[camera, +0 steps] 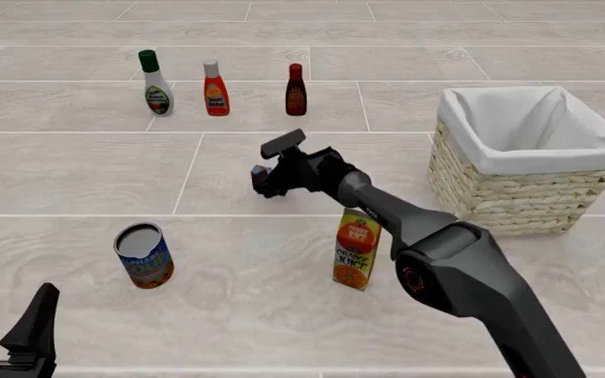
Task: Pick the chocolate pudding and place it in the basket.
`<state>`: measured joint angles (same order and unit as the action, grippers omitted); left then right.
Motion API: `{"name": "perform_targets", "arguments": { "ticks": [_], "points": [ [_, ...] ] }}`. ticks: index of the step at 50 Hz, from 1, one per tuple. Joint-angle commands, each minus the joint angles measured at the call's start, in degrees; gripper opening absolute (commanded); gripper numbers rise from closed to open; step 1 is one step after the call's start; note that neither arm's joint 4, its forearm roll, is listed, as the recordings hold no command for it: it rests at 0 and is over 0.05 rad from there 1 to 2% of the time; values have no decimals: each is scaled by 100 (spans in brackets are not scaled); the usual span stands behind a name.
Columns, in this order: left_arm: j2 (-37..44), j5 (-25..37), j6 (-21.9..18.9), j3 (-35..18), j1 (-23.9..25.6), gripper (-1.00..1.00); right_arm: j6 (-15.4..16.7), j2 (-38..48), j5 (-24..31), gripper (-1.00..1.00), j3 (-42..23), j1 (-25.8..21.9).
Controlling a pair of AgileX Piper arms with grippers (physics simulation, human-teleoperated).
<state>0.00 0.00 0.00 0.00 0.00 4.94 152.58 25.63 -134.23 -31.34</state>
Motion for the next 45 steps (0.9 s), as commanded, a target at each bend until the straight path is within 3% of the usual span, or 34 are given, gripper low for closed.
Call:
{"name": "perform_targets", "arguments": {
  "ticks": [1,16,22,23,24,29,45],
  "points": [
    [0,0,0,0,0,100,-8,105,35,100,-91,25],
    [0,0,0,0,0,100,-104,97,-126,100,90,-46],
    [0,0,0,0,0,100,-403,-21,-314,100,285,-108],
    [0,0,0,0,0,100,-473,-16,-304,-100,223,-64],
    [0,0,0,0,0,100,-411,-105,-454,-100,332,-15],
    [0,0,0,0,0,100,-393,202,-96,-100,-308,138],
    [0,0,0,0,0,100,-360,136,-213,-100,-251,210]
  ]
}}
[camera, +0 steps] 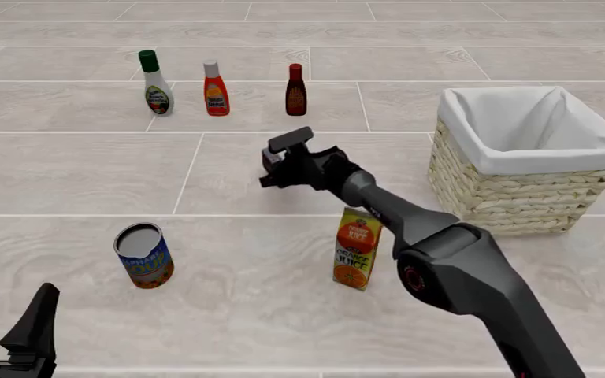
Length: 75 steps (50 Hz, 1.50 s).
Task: Pick the chocolate pudding and place it in the basket.
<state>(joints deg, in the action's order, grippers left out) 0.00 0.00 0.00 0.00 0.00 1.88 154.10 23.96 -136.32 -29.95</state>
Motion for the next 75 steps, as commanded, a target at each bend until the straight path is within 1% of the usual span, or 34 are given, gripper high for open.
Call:
{"name": "perform_targets", "arguments": {
  "ticks": [1,9,23,29,32,38,39,40,43,45,48,52,56,59,61,62,63,66,67,68,69,71,72,75],
  "points": [
    [0,0,0,0,0,100,-49,-36,-58,-100,-22,71],
    [0,0,0,0,0,100,-16,-183,-72,-100,48,62],
    [0,0,0,0,0,100,60,-723,-207,-100,438,39],
    [0,0,0,0,0,100,73,-938,-193,-100,477,127],
    [0,0,0,0,0,100,75,-1122,-260,-100,647,143],
    [0,0,0,0,0,100,64,-1341,-287,-100,692,301],
    [0,0,0,0,0,100,74,-1394,-315,-100,733,327],
    [0,0,0,0,0,100,91,-1523,-470,-100,894,374],
    [0,0,0,0,0,100,29,-1680,-464,-100,973,461],
    [0,0,0,0,0,100,51,-1800,-486,-100,1077,542],
    [0,0,0,0,0,100,130,-2037,-602,-100,1369,621],
    [0,0,0,0,0,100,177,-2205,-600,-100,1511,699],
    [0,0,0,0,0,100,324,-2528,-660,-100,1839,825],
    [0,0,0,0,0,100,333,-2687,-663,-100,1970,846],
    [0,0,0,0,0,100,349,-2771,-571,-100,1959,954],
    [0,0,0,0,0,100,447,-2844,-630,-100,2022,1063],
    [0,0,0,0,0,100,388,-2902,-569,-100,2044,1011],
    [0,0,0,0,0,100,351,-3129,-593,-100,2225,1068],
    [0,0,0,0,0,100,411,-3152,-566,-100,2231,1120],
    [0,0,0,0,0,100,358,-3180,-540,-100,2236,1145],
    [0,0,0,0,0,100,405,-3304,-613,-100,2365,1156],
    [0,0,0,0,0,100,402,-3360,-622,-100,2417,1166],
    [0,0,0,0,0,100,457,-3536,-701,-100,2578,1205],
    [0,0,0,0,0,100,462,-3671,-720,-100,2681,1248]
  ]
}}
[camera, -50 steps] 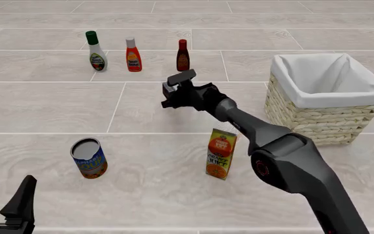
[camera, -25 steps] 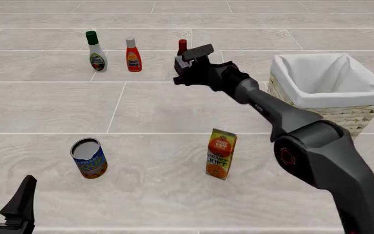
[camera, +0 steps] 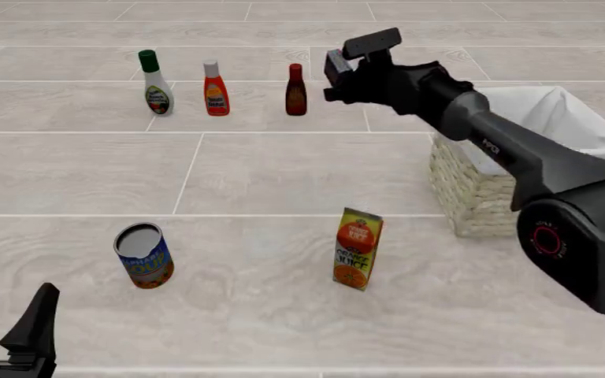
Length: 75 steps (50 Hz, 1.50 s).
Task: Pick the chocolate pudding and place it in the basket.
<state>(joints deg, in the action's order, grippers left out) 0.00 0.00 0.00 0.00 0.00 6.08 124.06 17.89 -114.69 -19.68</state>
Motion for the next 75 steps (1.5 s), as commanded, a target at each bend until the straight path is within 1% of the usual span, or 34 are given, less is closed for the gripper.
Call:
{"name": "perform_targets", "arguments": {
  "ticks": [1,2,3,8,10,24,33,35,39,42,53,61,75],
  "points": [
    [0,0,0,0,0,100,45,-693,-87,-100,516,294],
    [0,0,0,0,0,100,50,-748,-69,-100,554,279],
    [0,0,0,0,0,100,76,-863,-165,-100,692,258],
    [0,0,0,0,0,100,9,-1150,-206,-100,918,306],
    [0,0,0,0,0,100,37,-1244,-226,-100,1004,345],
    [0,0,0,0,0,100,23,-1723,56,-100,1066,604],
    [0,0,0,0,0,100,-66,-1979,259,-100,1114,979],
    [0,0,0,0,0,100,-38,-2101,204,-100,1235,1054],
    [0,0,0,0,0,100,-94,-2267,234,-100,1384,1282],
    [0,0,0,0,0,100,-24,-2422,116,-100,1611,1466],
    [0,0,0,0,0,100,-75,-2831,136,-100,1938,1970],
    [0,0,0,0,0,100,-140,-3011,190,-100,2050,2248],
    [0,0,0,0,0,100,-377,-3093,297,-100,2115,2595]
  ]
}}
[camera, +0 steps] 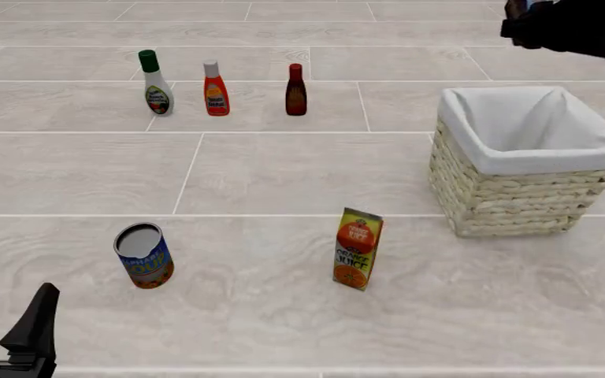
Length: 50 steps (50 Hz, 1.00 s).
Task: Pick the chocolate pudding and place it in the basket.
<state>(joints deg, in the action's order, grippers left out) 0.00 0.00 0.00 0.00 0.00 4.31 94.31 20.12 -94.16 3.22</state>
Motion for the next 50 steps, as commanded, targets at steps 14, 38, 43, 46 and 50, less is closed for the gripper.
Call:
{"name": "perform_targets", "arguments": {
  "ticks": [14,38,43,46,50],
  "points": [
    [0,0,0,0,0,100,-429,-76,418,-100,-128,632],
    [0,0,0,0,0,100,-1070,619,1406,-100,-1067,728],
    [0,0,0,0,0,100,-1087,690,1480,-100,-1107,753],
    [0,0,0,0,0,100,-1094,711,1507,-100,-1111,781],
    [0,0,0,0,0,100,-1117,726,1569,-100,-1118,839]
  ]
}}
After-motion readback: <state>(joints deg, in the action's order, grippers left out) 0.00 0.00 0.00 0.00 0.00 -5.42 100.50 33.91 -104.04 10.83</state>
